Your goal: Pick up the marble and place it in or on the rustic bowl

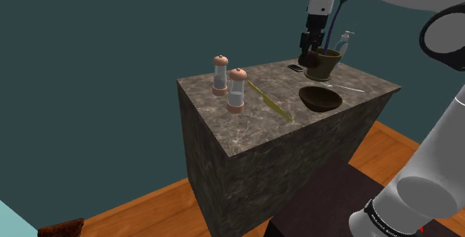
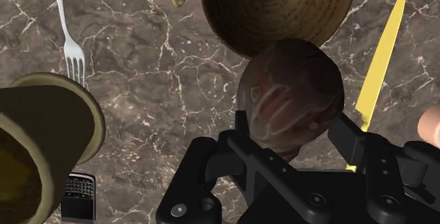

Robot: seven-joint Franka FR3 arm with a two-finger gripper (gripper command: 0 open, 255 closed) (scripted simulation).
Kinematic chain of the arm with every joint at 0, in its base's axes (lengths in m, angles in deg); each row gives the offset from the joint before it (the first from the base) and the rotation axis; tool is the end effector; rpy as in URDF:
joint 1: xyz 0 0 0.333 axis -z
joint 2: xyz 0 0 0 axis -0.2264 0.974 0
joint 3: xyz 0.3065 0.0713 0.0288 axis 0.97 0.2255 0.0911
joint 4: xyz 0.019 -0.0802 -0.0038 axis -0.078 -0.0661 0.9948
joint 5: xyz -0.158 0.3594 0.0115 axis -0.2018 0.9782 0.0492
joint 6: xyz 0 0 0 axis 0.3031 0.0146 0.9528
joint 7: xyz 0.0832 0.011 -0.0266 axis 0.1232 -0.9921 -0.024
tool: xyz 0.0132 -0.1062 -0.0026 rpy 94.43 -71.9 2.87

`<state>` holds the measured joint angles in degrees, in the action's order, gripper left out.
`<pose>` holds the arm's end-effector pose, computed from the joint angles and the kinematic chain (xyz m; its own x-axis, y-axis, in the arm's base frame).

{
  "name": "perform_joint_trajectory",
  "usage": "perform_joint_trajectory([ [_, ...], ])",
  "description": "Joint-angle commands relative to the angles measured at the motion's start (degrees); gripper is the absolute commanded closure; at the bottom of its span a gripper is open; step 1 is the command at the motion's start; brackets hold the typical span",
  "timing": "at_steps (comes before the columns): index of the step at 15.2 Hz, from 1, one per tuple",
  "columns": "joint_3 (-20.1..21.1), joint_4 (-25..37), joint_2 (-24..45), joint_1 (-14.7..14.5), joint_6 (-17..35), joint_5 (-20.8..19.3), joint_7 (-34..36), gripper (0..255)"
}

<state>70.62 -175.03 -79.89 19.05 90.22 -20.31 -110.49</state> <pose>0.5307 -0.2091 0.5987 0.9954 -0.0271 -0.0916 -0.0319 -0.9982 -0.0515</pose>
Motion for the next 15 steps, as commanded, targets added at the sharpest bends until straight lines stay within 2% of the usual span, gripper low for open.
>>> perform_joint_trajectory([
  [1, 0.14, -6.24, -5.58, -0.49, 0.9, -1.53, 0.55, 255],
  [8, 1.64, -21.85, -22.62, -0.46, 0.05, -5.64, 2.82, 255],
  [15, 1.55, -28.14, -23.54, -0.24, 5.44, -5.91, 2.94, 255],
])
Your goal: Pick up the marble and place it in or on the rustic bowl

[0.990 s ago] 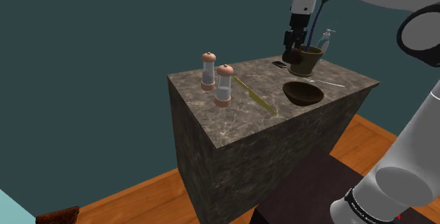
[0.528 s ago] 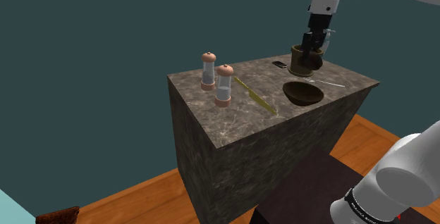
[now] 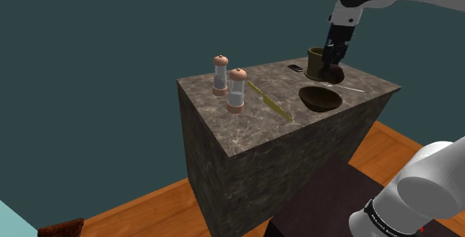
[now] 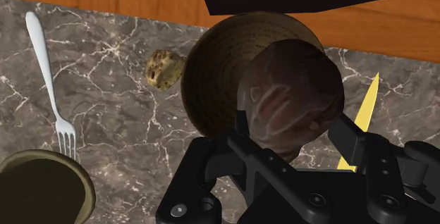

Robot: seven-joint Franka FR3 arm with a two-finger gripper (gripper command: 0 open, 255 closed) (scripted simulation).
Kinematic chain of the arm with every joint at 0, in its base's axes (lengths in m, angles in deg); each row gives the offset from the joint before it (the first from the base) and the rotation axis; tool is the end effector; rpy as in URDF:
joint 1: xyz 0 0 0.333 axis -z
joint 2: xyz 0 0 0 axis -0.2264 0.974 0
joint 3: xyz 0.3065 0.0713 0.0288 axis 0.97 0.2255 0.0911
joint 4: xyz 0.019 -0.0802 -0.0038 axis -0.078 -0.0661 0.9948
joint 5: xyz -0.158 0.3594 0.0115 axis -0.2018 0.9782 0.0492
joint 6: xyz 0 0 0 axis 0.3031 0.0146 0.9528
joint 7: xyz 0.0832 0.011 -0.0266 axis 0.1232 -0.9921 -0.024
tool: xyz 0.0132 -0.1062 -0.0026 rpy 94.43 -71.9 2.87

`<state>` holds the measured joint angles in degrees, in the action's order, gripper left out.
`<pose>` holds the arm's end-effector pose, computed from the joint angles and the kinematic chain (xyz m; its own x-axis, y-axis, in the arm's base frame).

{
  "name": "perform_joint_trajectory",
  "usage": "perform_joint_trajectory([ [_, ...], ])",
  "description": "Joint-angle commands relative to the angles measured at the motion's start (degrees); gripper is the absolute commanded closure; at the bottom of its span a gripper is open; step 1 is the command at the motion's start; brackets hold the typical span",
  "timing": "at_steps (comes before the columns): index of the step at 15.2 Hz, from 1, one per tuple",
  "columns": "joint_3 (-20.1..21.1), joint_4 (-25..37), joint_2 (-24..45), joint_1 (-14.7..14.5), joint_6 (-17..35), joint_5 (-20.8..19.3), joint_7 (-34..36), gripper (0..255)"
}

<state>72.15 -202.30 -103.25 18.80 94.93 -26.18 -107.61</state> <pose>0.4116 -0.1803 0.5834 0.9954 -0.0263 -0.0921 -0.0312 -0.9982 -0.0519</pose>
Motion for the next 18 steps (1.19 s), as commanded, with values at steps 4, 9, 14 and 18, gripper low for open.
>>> perform_joint_trajectory([
  [4, -0.11, -4.19, -0.43, 0.1, 3.8, -0.16, 0.09, 255],
  [9, -0.31, -8.05, -0.45, 0.2, 7.65, -0.28, 0.08, 255],
  [14, -0.42, -9.89, -0.34, 0.25, 9.6, -0.33, 0.05, 255],
  [18, -0.43, -9.89, -0.34, 0.25, 9.6, -0.33, 0.05, 255],
])
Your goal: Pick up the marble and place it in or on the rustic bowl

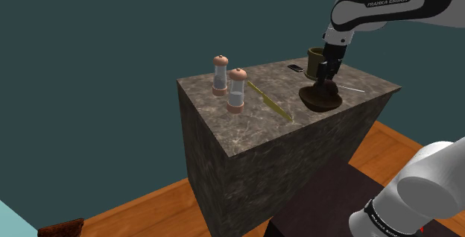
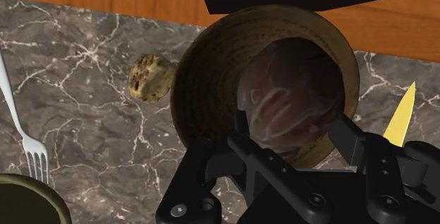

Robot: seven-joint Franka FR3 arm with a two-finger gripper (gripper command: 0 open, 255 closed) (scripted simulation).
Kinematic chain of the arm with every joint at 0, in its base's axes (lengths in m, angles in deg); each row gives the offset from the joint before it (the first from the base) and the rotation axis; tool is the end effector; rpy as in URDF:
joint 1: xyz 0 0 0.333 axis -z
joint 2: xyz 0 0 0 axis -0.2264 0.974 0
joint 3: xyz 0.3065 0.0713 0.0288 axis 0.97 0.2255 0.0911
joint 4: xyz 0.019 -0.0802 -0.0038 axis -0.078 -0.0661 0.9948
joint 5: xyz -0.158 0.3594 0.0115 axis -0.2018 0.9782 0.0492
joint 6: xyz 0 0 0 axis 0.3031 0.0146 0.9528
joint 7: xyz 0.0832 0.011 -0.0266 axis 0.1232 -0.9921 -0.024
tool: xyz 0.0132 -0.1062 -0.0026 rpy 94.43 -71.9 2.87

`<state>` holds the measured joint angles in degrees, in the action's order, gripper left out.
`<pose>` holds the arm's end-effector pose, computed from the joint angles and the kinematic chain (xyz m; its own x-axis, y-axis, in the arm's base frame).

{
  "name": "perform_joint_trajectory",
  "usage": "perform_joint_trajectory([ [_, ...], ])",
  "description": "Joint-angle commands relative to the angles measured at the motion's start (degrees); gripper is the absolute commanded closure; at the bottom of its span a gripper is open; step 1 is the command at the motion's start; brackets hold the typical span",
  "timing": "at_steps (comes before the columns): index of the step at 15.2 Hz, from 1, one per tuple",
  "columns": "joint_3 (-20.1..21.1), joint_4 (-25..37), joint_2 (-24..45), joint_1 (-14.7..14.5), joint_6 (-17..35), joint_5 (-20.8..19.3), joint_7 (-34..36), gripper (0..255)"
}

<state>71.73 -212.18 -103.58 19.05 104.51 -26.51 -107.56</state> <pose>0.4113 -0.1798 0.5178 0.9954 -0.0263 -0.0918 -0.0311 -0.9982 -0.0518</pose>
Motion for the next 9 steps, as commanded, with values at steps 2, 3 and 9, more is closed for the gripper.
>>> perform_joint_trajectory([
  [2, 0.0, 0.0, -0.01, 0.0, 0.02, 0.0, 0.0, 0],
  [3, 0.0, -0.01, -0.01, 0.0, 0.02, 0.0, 0.0, 0],
  [9, 0.11, 4.15, 0.34, -0.11, -3.79, 0.18, -0.1, 0],
])
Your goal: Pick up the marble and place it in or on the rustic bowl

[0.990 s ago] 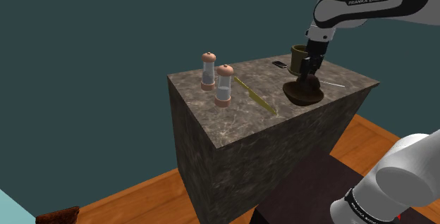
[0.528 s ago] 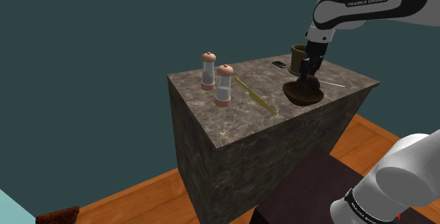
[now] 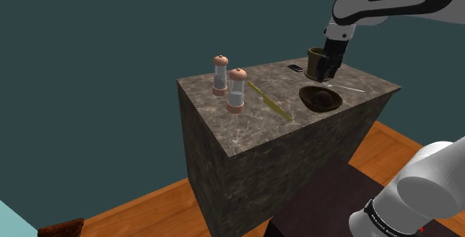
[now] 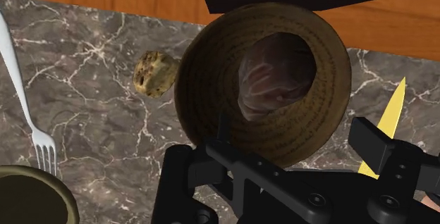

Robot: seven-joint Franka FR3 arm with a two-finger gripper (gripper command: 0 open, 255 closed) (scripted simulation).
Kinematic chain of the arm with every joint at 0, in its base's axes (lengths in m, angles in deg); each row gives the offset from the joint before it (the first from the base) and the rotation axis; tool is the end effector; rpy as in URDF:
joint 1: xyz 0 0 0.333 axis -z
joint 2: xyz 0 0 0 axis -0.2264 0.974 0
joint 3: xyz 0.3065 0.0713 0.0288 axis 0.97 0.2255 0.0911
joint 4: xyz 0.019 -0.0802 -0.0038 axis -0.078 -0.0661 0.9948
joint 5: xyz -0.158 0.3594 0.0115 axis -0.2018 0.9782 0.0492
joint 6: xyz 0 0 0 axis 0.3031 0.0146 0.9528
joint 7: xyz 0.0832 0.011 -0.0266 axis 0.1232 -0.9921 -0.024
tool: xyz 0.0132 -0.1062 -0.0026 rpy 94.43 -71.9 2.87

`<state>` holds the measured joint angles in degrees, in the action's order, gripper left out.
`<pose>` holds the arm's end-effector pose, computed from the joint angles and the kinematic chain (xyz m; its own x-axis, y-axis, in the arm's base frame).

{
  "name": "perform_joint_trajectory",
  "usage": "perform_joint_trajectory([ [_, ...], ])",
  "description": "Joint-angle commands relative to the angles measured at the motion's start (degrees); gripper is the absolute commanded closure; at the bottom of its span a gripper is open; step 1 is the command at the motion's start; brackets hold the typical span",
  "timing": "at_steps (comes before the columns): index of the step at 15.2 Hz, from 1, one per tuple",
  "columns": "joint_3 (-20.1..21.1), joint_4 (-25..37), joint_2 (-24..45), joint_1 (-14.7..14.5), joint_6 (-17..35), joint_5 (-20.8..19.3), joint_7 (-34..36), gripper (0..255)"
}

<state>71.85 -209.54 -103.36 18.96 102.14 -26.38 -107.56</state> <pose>0.4133 -0.1803 0.5346 0.9955 -0.0264 -0.0909 -0.0312 -0.9982 -0.0514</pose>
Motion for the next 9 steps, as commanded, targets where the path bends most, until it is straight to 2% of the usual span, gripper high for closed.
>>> perform_joint_trajectory([
  [1, 0.04, 3.69, 0.42, -0.07, -3.32, 0.15, -0.17, 0],
  [2, 0.06, 5.47, 0.71, -0.11, -4.82, 0.24, -0.24, 0],
  [9, 0.06, 5.47, 0.71, -0.11, -4.82, 0.24, -0.24, 0],
])
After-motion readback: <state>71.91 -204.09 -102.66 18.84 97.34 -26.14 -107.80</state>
